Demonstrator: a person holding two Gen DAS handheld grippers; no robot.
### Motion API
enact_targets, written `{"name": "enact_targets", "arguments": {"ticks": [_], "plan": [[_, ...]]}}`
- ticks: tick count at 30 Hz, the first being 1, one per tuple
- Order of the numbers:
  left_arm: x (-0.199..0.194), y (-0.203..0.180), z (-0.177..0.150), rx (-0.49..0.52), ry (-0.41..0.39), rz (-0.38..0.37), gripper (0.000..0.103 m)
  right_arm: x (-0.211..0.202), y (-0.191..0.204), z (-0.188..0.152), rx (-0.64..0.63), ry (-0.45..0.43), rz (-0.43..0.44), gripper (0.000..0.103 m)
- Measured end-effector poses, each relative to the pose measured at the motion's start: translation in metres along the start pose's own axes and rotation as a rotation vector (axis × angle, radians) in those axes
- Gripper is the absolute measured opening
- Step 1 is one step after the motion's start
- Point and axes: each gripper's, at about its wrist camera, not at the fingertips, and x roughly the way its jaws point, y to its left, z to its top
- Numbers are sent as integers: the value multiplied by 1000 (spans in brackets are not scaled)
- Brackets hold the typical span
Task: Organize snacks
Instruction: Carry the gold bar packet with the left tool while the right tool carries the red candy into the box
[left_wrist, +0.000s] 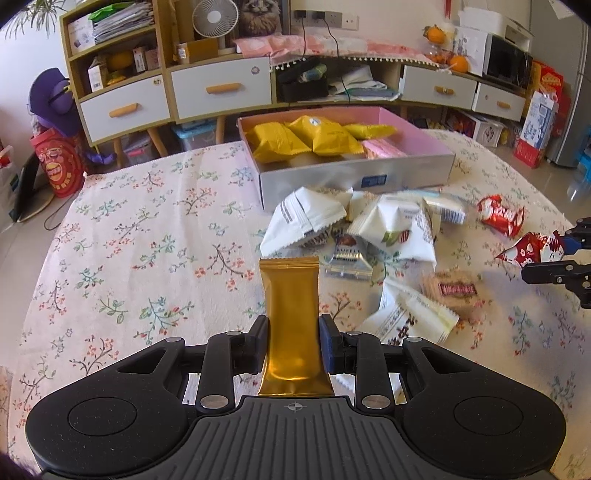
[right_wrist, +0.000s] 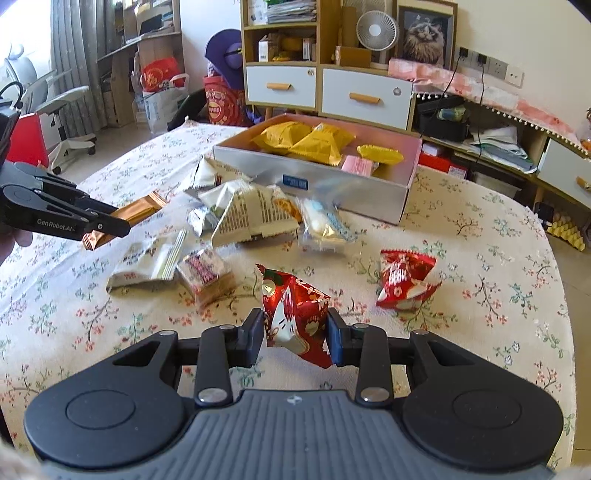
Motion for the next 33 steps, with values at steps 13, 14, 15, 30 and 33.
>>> {"name": "enact_targets", "arguments": {"ticks": [13, 14, 15, 30, 33], "plan": [[1, -12, 31, -52, -54, -21, 26, 8, -13, 36, 76, -55, 4, 32], [2, -12, 34, -62, -58, -26, 26, 9, -15, 38, 84, -58, 5, 32], [2, -13, 38, -71, -62, -29, 26, 11, -17, 41, 92, -62, 4, 32], [40, -22, 112, -153, -82, -50, 26, 49, -48, 81, 285, -114, -20, 32], [57, -22, 129, -151, -68, -42, 26, 57, -58, 85, 338, -128, -34, 32]]}}
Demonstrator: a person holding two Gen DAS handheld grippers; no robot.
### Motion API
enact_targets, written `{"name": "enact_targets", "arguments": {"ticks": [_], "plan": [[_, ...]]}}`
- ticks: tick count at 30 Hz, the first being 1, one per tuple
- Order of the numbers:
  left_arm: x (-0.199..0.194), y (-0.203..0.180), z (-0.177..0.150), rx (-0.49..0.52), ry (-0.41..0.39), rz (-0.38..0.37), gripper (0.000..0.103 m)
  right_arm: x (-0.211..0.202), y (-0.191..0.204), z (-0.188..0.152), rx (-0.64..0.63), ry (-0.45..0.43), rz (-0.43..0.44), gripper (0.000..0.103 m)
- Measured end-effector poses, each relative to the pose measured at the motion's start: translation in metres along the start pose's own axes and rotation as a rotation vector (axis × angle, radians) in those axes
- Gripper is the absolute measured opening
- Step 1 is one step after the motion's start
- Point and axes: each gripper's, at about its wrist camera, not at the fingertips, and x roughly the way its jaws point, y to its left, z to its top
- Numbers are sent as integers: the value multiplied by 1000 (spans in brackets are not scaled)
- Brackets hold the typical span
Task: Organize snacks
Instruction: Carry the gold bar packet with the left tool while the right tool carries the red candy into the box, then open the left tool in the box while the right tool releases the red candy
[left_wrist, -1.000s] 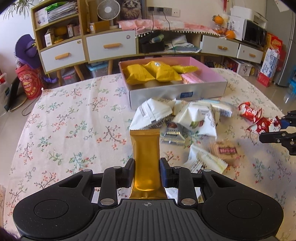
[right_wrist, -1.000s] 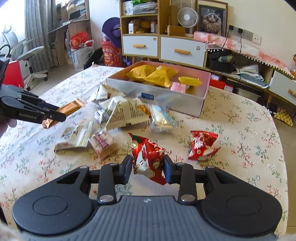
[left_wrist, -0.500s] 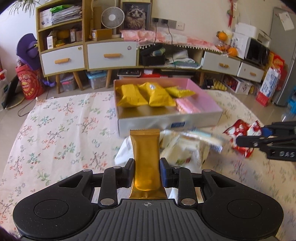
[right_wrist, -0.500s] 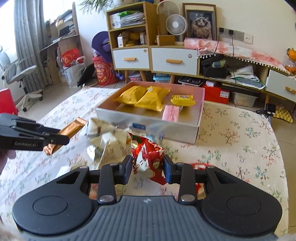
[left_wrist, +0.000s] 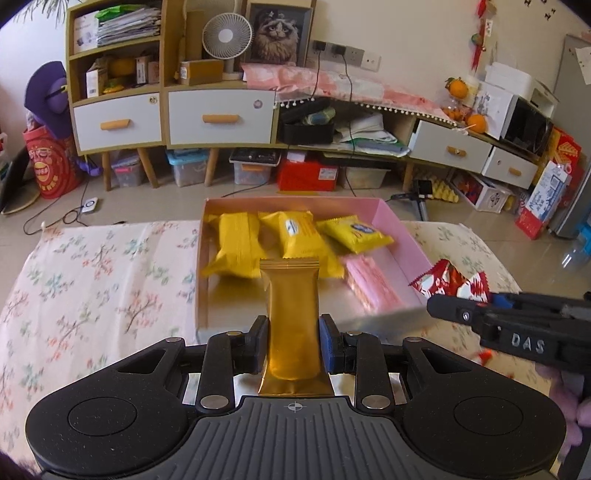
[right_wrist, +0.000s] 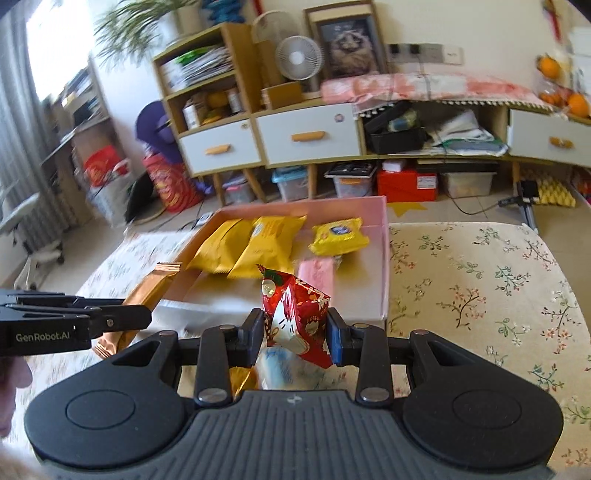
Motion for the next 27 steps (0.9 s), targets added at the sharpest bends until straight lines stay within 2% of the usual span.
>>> {"name": "enact_targets", "arguments": {"ticks": [12, 22, 27], "plan": [[66, 9, 26, -38, 122, 54, 26, 36, -16, 5, 32, 23, -63, 32], [92, 15, 31, -31, 137, 85, 26, 48, -21, 11, 49, 14, -55, 32], [98, 14, 30, -31, 137, 73, 27, 52, -21, 10, 44, 15, -58, 33]]}}
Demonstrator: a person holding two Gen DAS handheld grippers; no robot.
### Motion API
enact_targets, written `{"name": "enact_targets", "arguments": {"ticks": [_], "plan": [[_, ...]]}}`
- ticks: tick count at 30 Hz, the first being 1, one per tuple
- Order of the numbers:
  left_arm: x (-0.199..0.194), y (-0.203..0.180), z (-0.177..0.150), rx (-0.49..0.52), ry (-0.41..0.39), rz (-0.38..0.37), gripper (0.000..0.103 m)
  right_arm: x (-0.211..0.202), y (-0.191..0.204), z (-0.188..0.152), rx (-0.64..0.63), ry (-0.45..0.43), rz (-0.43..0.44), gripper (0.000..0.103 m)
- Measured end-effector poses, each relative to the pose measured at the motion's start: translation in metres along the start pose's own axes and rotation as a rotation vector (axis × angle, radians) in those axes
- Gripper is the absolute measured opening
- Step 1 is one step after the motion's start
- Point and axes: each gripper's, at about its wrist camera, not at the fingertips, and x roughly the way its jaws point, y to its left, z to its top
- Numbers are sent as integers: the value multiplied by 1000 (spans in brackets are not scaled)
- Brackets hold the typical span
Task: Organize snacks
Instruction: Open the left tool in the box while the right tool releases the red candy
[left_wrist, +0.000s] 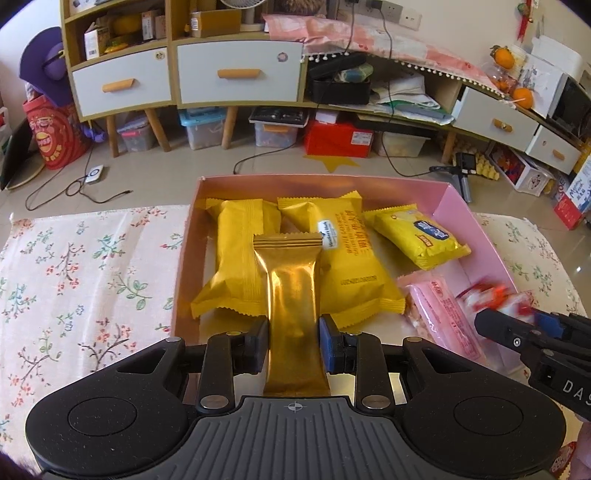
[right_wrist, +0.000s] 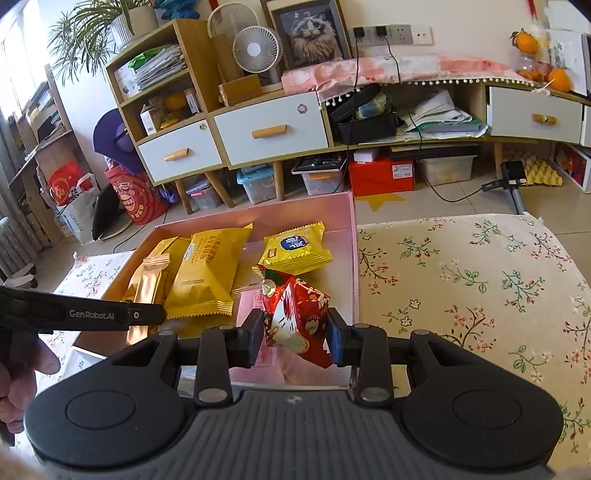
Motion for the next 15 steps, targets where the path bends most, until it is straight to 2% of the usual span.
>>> {"name": "enact_targets", "arguments": {"ticks": [2, 3, 4, 5, 7, 9, 10, 15], "plan": [[-1, -2, -1, 11, -2, -14, 34, -1, -1, 1, 6, -7, 10, 36], [-3, -3, -3, 12, -8, -20, 37, -3, -3, 1, 17, -12, 17, 47], [-5, -4, -4, 11, -19, -23, 47, -5, -5, 2, 33, -16, 35, 54], [-8, -4, -6, 7, -30, -25, 58, -8, -8, 3, 46, -19, 51, 56], [-14, -6, -9, 5, -47, -24, 68, -12, -9, 5, 49, -20, 52, 56], [-21, -9, -12, 17, -60, -22, 71, -17, -7, 4, 35, -20, 50, 61], [-25, -11, -14, 25, -65, -22, 74, -19, -5, 3, 26, -20, 40, 69], [-51, -18, -26, 58, -98, -20, 83, -36, 2, -3, -13, -10, 1, 80]]}}
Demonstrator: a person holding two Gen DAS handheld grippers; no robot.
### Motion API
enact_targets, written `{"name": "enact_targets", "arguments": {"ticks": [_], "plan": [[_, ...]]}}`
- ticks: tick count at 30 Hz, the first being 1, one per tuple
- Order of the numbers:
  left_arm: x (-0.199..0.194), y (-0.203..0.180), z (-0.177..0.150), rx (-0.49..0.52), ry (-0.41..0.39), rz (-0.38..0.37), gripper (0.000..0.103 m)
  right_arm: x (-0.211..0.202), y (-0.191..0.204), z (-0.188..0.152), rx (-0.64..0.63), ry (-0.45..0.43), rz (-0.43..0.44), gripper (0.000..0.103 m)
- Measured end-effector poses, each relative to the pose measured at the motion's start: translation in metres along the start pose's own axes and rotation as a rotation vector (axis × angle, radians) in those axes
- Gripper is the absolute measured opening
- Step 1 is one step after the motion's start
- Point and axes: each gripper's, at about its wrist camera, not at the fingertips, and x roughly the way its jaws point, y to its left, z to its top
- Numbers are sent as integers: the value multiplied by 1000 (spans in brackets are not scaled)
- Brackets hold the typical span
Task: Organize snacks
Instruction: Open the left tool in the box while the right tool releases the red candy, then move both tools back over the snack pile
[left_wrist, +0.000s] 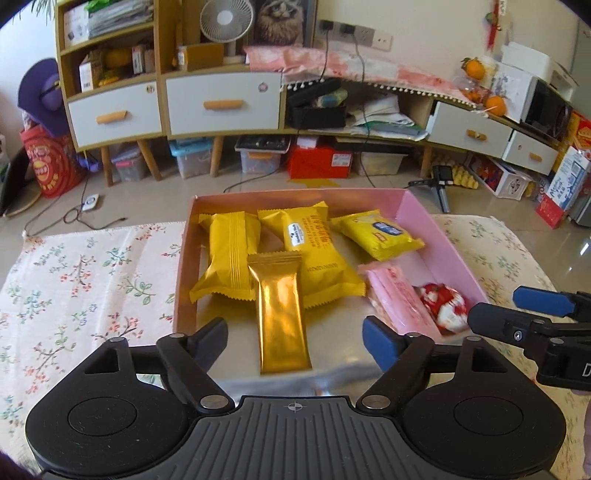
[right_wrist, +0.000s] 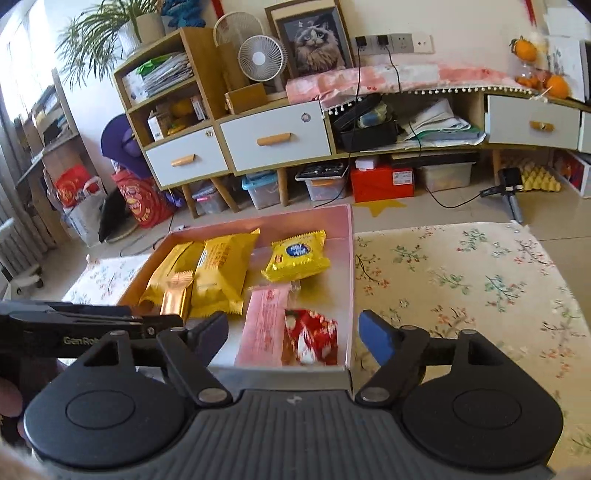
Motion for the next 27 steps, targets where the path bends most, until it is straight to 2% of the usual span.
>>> {"name": "enact_targets", "arguments": {"ticks": [4, 16, 24, 27], "plan": [[-25, -8, -11, 48, -6, 11, 88, -18, 2, -4, -13, -4, -29, 89], [-93, -15, -60, 81, -17, 17, 95, -64, 23, -30, -98, -1, -80, 99], [-113, -9, -98, 64, -49, 33, 99, -81, 27, -49, -117, -28, -74, 103], [-115, -7, -112, 49, -50, 38, 99, -81, 27, -57, -133, -7, -64, 103]]}}
